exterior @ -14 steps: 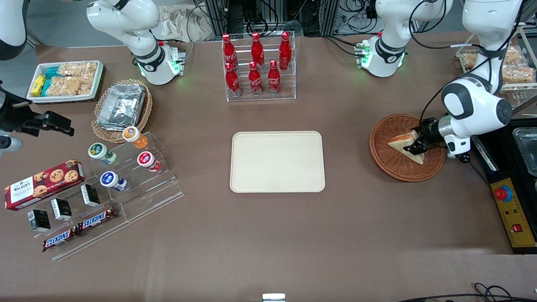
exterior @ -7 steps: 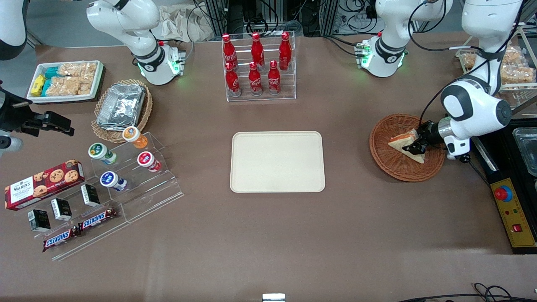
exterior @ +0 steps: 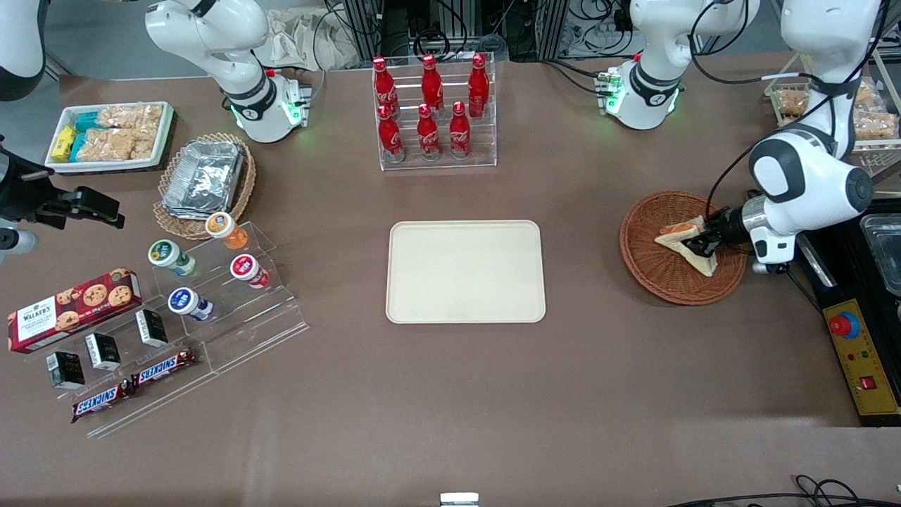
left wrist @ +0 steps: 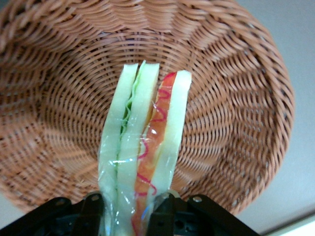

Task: Place sandwich from basket to tray
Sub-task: 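Lift the sandwich up out of the basket with the left gripper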

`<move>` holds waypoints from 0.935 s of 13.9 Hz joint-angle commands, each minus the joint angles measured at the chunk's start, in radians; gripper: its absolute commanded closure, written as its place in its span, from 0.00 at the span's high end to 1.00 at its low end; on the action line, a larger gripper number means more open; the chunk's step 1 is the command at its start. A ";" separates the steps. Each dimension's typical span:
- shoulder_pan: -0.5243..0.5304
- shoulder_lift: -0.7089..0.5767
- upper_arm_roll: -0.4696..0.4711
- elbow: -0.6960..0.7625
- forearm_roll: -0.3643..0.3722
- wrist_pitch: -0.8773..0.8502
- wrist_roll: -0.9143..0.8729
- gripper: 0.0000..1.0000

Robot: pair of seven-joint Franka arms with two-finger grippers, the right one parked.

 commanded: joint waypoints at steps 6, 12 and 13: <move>0.000 -0.147 0.007 0.221 0.191 -0.400 0.004 0.25; -0.018 -0.146 -0.126 0.394 0.194 -0.567 -0.005 0.26; -0.018 -0.143 -0.172 0.404 0.196 -0.567 -0.005 0.27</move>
